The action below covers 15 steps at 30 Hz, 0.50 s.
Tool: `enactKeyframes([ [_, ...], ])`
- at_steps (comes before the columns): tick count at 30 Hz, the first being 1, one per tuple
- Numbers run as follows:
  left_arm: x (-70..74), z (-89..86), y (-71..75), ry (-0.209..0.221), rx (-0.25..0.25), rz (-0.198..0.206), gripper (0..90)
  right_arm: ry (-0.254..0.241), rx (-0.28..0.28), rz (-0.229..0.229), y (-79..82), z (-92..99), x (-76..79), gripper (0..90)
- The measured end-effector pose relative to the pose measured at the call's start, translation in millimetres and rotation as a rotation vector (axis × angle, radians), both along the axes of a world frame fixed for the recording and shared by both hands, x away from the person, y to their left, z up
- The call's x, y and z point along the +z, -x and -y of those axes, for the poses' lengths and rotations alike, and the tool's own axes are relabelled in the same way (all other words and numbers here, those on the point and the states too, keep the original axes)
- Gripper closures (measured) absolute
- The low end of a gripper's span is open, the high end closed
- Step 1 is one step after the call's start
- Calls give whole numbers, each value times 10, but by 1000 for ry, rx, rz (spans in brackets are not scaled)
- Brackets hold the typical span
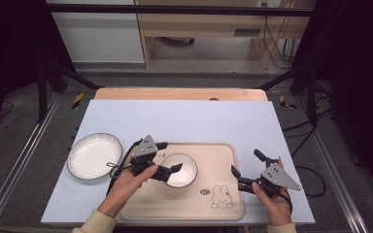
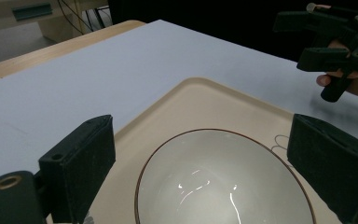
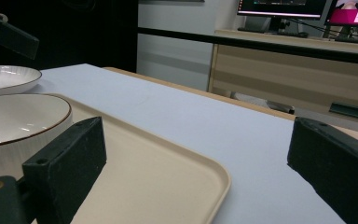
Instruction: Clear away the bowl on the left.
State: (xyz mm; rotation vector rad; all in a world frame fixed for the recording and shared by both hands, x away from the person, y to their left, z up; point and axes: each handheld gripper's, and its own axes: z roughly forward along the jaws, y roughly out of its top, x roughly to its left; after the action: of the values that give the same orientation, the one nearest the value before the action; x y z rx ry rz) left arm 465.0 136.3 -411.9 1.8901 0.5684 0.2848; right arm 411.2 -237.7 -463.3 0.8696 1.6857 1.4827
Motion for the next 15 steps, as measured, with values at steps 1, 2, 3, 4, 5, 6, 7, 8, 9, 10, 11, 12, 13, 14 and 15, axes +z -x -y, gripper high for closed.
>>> enactKeyframes([
  [1,2,-7,2,2,-1,3,77,0,0,0,1,-1,2,47],
  [2,6,-19,9,6,-3,10,77,0,0,-2,2,-2,3,47],
  [3,8,-29,13,16,-4,14,77,-1,0,-1,2,-2,3,47],
  [4,11,-44,15,23,-3,18,77,1,0,-2,3,-1,3,47],
  [5,11,-59,18,32,0,25,77,0,-1,-1,3,-1,2,47],
  [6,11,-75,19,43,4,32,77,0,-2,1,3,1,3,47],
  [7,12,-92,22,50,6,34,77,-1,-3,0,5,2,3,46],
  [8,12,-110,25,57,9,40,77,2,-4,-2,7,5,4,47],
  [9,13,-127,27,62,11,42,77,0,-4,-1,7,5,3,47],
  [10,13,-144,28,69,15,43,77,-1,-5,-1,8,5,3,47],
  [11,14,-163,29,71,15,42,77,-2,-5,-1,9,5,3,47],
  [12,13,-185,32,77,16,40,77,-1,-5,-1,10,5,3,46],
  [13,11,-197,34,85,19,41,77,-1,-5,0,10,5,4,46],
  [14,12,-216,36,88,21,40,77,0,-5,0,11,5,4,46],
  [15,10,-233,38,89,24,42,77,0,-5,0,10,4,4,46],
])
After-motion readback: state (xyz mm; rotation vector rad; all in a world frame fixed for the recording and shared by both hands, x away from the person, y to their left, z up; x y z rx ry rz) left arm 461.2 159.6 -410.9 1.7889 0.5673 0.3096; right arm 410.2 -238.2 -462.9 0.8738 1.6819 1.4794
